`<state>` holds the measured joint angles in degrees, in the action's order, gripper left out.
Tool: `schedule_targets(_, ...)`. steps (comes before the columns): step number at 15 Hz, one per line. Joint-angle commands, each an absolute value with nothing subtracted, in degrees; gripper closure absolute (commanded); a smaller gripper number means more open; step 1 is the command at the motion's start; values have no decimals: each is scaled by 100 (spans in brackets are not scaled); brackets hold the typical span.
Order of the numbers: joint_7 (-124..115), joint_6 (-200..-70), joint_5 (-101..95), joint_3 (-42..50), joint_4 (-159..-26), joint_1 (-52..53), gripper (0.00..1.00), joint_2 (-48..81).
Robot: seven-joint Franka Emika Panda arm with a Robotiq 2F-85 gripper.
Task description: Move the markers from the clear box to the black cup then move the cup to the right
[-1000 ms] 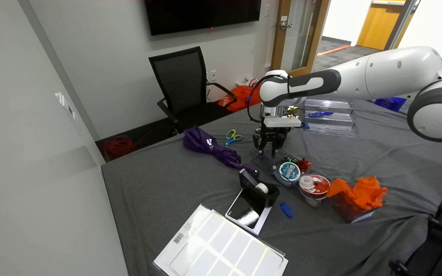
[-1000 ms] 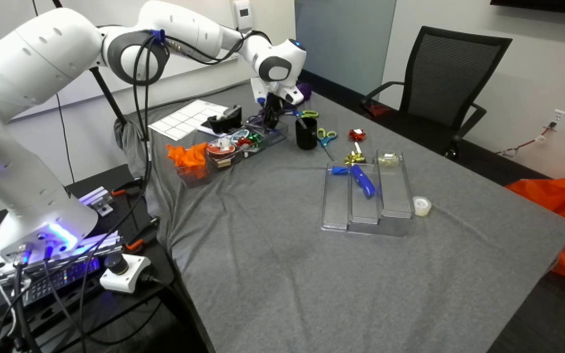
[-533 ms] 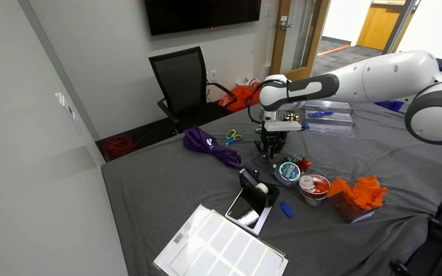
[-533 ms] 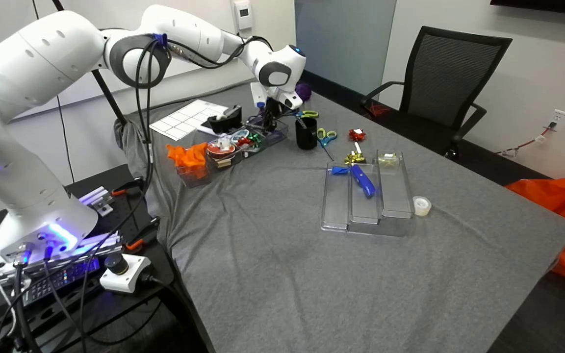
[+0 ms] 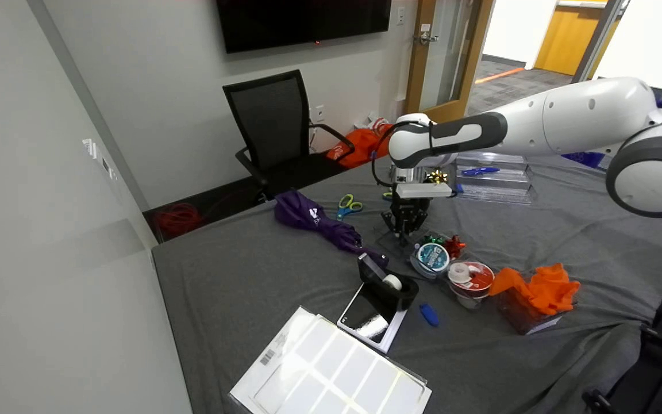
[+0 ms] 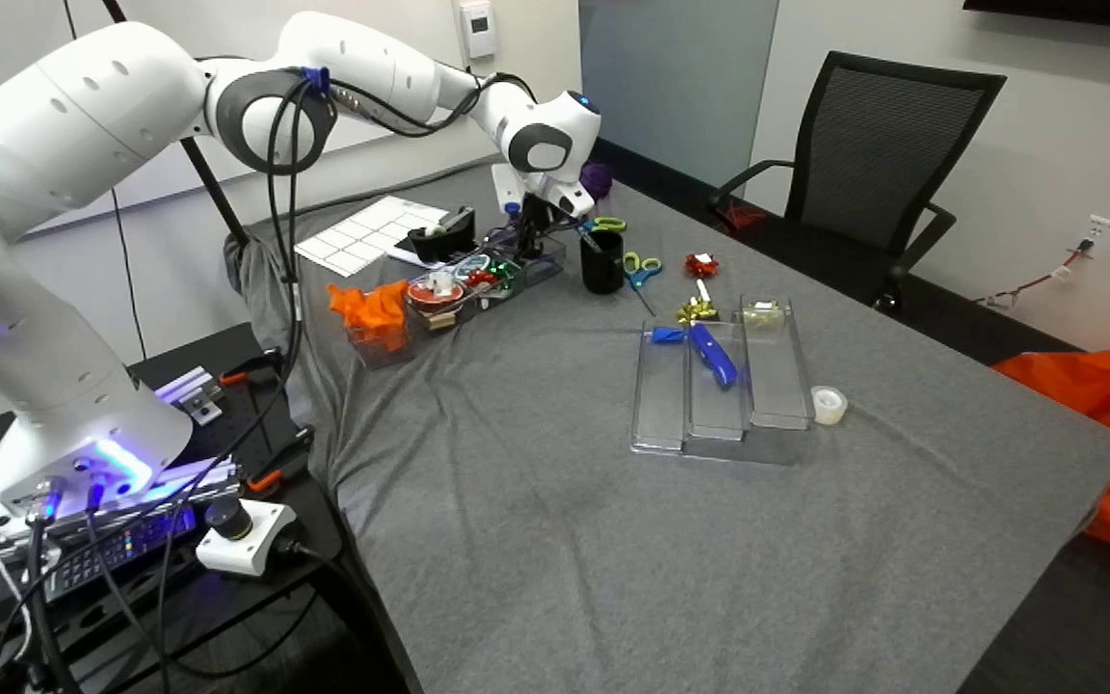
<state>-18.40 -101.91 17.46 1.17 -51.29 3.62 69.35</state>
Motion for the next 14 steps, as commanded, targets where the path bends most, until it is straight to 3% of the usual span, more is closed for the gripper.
schedule_targets(1, -1654, -10509, 1762, 120, -5745, 363, 96, 6465)
schedule_targets(14, -2172, -10235, 1799, 68, -7819, 165, 96, 4449)
